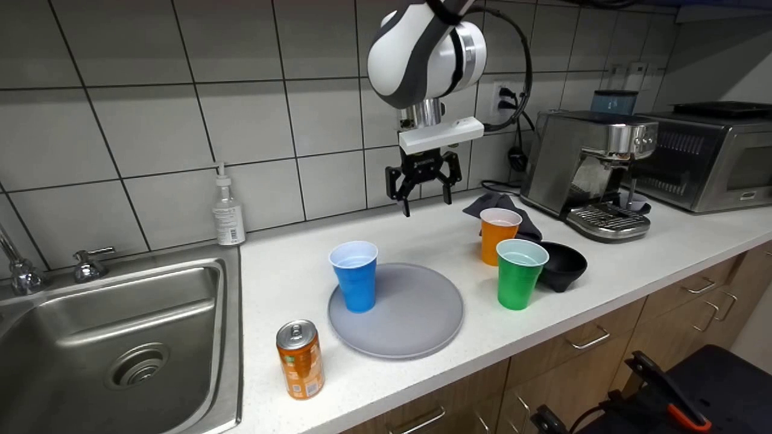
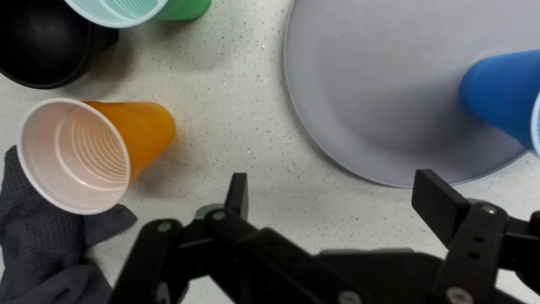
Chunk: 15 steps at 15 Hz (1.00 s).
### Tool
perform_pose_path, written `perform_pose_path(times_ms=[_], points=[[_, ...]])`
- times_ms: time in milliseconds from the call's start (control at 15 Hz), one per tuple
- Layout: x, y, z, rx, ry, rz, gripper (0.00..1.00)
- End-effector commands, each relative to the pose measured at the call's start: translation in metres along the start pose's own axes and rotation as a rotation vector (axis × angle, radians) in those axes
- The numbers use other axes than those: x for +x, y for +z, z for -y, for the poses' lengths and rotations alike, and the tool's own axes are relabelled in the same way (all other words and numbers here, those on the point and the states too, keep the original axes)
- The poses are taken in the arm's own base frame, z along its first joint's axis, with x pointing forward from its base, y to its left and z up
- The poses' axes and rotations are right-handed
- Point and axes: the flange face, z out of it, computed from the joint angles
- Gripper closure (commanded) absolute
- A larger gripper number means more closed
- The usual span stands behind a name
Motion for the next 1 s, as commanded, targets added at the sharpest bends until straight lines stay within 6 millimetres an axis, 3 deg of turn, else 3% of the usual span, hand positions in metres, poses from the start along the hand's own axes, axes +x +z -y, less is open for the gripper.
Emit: perform_pose_path(times_ms=[0, 933], points=[[0.011, 0.007, -0.022, 0.004, 0.077, -0.002, 0.00], [0.047, 0.043, -0.088, -0.013, 0.266, 0.032, 0.00]])
